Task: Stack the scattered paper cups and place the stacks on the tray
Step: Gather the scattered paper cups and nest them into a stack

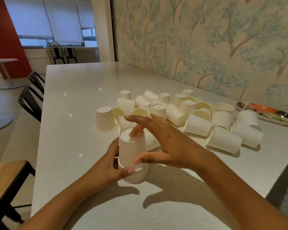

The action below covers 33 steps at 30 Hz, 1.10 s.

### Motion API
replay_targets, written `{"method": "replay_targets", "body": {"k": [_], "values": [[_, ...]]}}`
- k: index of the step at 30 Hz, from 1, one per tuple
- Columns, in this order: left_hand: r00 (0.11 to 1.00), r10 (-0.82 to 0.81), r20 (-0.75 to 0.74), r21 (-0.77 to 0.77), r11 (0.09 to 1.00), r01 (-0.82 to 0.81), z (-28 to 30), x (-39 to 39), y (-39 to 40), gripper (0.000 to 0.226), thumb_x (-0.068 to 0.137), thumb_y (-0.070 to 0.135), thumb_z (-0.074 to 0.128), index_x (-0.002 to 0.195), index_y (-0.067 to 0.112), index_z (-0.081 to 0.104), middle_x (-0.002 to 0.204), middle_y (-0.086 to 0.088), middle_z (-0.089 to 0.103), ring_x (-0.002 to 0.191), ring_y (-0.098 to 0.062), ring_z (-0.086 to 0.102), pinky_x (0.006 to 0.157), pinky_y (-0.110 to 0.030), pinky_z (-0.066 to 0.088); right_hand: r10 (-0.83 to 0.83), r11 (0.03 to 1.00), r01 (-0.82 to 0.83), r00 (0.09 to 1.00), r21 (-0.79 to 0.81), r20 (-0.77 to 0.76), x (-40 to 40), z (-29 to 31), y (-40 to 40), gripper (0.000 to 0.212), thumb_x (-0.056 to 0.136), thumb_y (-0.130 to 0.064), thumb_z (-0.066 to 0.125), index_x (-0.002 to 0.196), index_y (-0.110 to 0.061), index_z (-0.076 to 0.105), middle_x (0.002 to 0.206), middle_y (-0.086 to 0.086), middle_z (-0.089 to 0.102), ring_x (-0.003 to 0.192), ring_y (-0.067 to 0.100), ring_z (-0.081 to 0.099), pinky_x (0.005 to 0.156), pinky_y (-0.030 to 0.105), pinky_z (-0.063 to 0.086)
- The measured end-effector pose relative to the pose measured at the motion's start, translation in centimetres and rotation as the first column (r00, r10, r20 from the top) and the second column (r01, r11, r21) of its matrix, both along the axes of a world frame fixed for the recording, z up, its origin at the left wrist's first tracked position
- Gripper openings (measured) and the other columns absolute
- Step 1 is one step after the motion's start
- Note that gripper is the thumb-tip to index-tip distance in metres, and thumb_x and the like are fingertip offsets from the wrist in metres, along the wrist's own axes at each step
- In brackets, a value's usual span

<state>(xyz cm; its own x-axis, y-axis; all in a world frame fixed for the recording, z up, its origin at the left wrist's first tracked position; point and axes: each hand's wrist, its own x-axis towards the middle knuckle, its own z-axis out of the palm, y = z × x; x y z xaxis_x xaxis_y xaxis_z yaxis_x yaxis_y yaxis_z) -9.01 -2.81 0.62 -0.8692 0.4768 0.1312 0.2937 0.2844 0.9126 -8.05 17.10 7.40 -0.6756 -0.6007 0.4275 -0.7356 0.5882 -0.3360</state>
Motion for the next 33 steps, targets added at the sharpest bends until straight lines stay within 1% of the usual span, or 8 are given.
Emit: {"method": "replay_targets", "body": {"k": [4, 7, 10, 14, 20, 24, 29, 33], "values": [[0.999, -0.018, 0.031, 0.004, 1.000, 0.018, 0.0, 0.4, 0.2, 0.096, 0.035, 0.085, 0.061, 0.119, 0.051, 0.029, 0.124, 0.030, 0.044, 0.111, 0.002, 0.052, 0.080, -0.012, 0.050, 0.014, 0.976, 0.011, 0.994, -0.219, 0.111, 0.4, -0.3, 0.1, 0.057, 0.077, -0.076, 0.029, 0.129, -0.054, 0.028, 0.109, -0.021, 0.059, 0.108, -0.007, 0.049, 0.090, 0.012, 0.039], [0.999, -0.001, 0.041, -0.021, 1.000, 0.002, 0.3, 0.7, 0.1, 0.092, 0.034, 0.084, 0.062, 0.114, 0.056, 0.029, 0.114, 0.039, 0.044, 0.103, 0.018, 0.050, 0.071, -0.004, 0.047, -0.101, 0.862, 0.147, 0.988, -0.485, 0.119, -1.3, -0.6, 1.3, 0.039, 0.086, -0.062, 0.039, 0.119, -0.042, 0.045, 0.096, -0.018, 0.061, 0.099, -0.005, 0.055, 0.083, 0.011, 0.043], [0.997, 0.078, -0.012, -0.032, 0.996, -0.078, 0.4, 0.7, -0.1, 0.088, 0.033, 0.087, 0.059, 0.111, 0.058, 0.031, 0.111, 0.038, 0.046, 0.100, 0.013, 0.053, 0.068, -0.004, 0.047, -0.319, 0.879, 0.373, 0.923, -0.297, 0.214, -3.6, -1.8, 2.8, 0.041, 0.083, -0.044, 0.060, 0.121, -0.033, 0.046, 0.110, -0.014, 0.056, 0.105, 0.002, 0.051, 0.093, 0.027, 0.044], [0.989, 0.145, -0.038, -0.037, 0.989, -0.146, 0.4, 0.5, -0.5, 0.087, 0.031, 0.089, 0.056, 0.108, 0.058, 0.030, 0.112, 0.038, 0.044, 0.098, 0.005, 0.054, 0.065, -0.005, 0.049, -0.296, 0.954, 0.299, 0.924, 0.027, 0.242, -5.0, -3.7, 3.7, 0.068, 0.074, -0.039, 0.073, 0.133, -0.035, 0.037, 0.139, -0.010, 0.041, 0.128, 0.012, 0.035, 0.101, 0.029, 0.032], [0.991, 0.128, -0.050, -0.052, 0.990, -0.131, 0.4, 0.3, -0.4, 0.085, 0.033, 0.090, 0.054, 0.108, 0.061, 0.027, 0.111, 0.039, 0.041, 0.097, 0.007, 0.052, 0.065, -0.004, 0.048, -0.239, 0.969, 0.220, 0.951, 0.113, 0.197, -5.3, -4.1, 3.8, 0.086, 0.070, -0.042, 0.076, 0.139, -0.043, 0.025, 0.147, -0.013, 0.031, 0.133, 0.009, 0.026, 0.110, 0.036, 0.025], [0.990, 0.127, -0.063, -0.049, 0.990, -0.130, 0.3, 0.2, -0.5, 0.080, 0.034, 0.089, 0.055, 0.105, 0.062, 0.029, 0.104, 0.042, 0.044, 0.094, 0.019, 0.052, 0.064, -0.003, 0.046, -0.263, 0.959, 0.236, 0.947, 0.158, 0.182, -5.3, -4.3, 3.9, 0.086, 0.067, -0.039, 0.077, 0.136, -0.043, 0.026, 0.139, -0.008, 0.038, 0.123, 0.011, 0.033, 0.102, 0.034, 0.028], [0.990, 0.127, -0.068, -0.054, 0.990, -0.131, 0.2, 0.2, -0.4, 0.072, 0.043, 0.080, 0.060, 0.105, 0.063, 0.029, 0.106, 0.041, 0.045, 0.094, 0.022, 0.049, 0.063, -0.002, 0.045, -0.313, 0.934, 0.346, 0.913, -0.088, 0.262, -5.3, -2.9, 5.7, 0.065, 0.068, -0.038, 0.078, 0.116, -0.040, 0.034, 0.119, -0.011, 0.047, 0.104, 0.009, 0.050, 0.075, 0.016, 0.044], [0.989, 0.136, -0.064, -0.068, 0.988, -0.141, 0.2, 0.2, -0.4, 0.079, 0.035, 0.090, 0.053, 0.104, 0.063, 0.027, 0.107, 0.042, 0.041, 0.095, 0.013, 0.051, 0.063, -0.004, 0.047, -0.237, 0.821, 0.389, 0.898, -0.418, 0.370, -4.5, -0.1, 5.9, 0.046, 0.064, -0.054, 0.069, 0.101, -0.038, 0.047, 0.105, -0.015, 0.053, 0.096, 0.013, 0.059, 0.071, 0.026, 0.055]]}}
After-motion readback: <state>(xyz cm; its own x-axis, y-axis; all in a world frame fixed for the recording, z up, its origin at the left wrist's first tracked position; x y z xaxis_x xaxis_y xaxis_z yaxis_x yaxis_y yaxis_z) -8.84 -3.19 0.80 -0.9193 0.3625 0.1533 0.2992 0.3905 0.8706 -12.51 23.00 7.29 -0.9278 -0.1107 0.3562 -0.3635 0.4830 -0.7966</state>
